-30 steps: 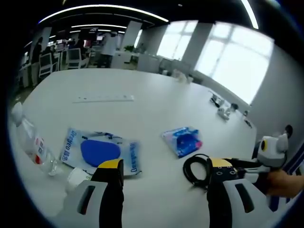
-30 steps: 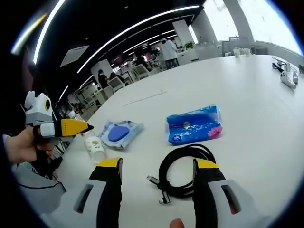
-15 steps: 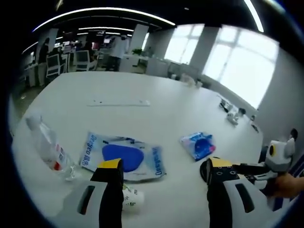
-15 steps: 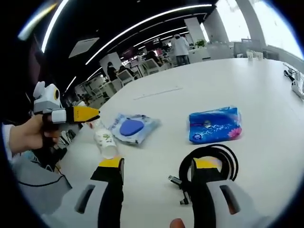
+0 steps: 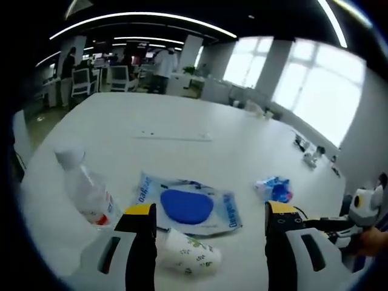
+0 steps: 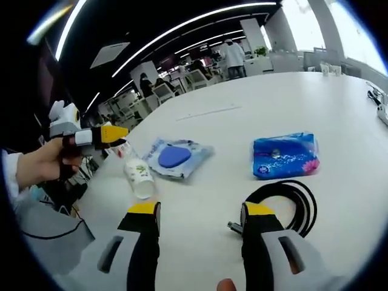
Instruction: Arrange the tabletop items into an orderly group along one side of the table until the central work area is clear of visible clutter.
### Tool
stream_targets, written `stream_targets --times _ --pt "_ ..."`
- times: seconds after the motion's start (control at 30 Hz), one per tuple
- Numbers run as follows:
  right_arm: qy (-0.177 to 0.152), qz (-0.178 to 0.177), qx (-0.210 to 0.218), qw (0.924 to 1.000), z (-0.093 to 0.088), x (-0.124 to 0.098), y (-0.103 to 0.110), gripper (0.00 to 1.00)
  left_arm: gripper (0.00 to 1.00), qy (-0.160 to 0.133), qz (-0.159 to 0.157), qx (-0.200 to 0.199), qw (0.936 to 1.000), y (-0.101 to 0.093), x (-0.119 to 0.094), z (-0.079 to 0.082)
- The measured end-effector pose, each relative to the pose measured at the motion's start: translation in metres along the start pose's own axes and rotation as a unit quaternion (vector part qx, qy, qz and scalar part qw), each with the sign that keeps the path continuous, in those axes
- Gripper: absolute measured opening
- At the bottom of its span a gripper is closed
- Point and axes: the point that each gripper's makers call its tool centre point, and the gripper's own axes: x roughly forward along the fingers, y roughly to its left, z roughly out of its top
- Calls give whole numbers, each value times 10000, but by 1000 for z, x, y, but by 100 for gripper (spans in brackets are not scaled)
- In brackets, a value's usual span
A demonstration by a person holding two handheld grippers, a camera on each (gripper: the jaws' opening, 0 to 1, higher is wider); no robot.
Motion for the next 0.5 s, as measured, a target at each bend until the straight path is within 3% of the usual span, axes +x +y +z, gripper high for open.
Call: stream_targets --times 0.17,0.5 --pt "47 62 -61 10000 2 7 5 51 71 -56 155 -65 9998 16 3 2" --pt "142 149 -90 9997 0 21 11 50 72 -13 215 -106 9997 22 8 -2"
